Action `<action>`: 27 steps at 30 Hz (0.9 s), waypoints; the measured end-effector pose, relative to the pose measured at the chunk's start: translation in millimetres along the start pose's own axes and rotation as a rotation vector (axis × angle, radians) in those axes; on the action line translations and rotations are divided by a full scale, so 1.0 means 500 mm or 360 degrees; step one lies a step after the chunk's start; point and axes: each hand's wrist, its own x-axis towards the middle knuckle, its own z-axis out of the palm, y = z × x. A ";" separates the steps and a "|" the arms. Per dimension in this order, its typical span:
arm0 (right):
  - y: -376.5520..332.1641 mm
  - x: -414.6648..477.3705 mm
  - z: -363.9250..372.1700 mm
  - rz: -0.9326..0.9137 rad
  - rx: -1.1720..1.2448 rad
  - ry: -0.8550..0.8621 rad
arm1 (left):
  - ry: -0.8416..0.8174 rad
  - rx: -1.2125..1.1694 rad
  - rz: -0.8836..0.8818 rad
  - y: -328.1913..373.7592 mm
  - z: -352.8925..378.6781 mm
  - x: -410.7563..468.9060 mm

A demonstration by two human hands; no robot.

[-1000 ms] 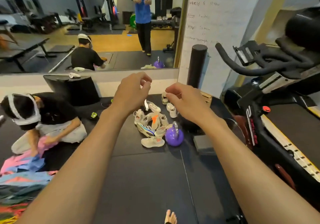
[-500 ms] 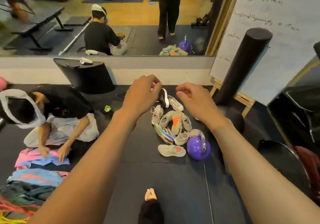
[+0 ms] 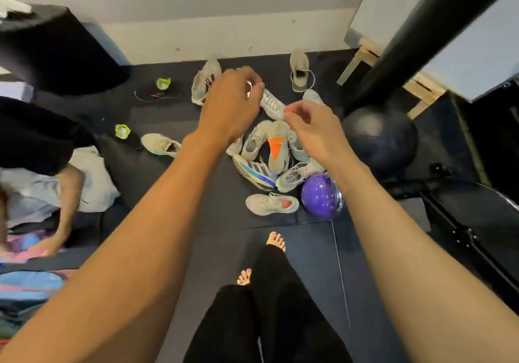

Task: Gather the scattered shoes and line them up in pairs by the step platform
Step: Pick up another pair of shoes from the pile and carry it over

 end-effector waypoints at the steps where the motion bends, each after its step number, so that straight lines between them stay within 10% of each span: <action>1: 0.025 0.023 0.024 0.0022 0.0015 -0.0024 | -0.0001 -0.0027 -0.0015 -0.028 0.025 0.014; 27: 0.864 0.442 0.862 0.0822 -0.0374 0.0113 | -0.0506 -0.0080 0.0003 -0.887 0.887 0.082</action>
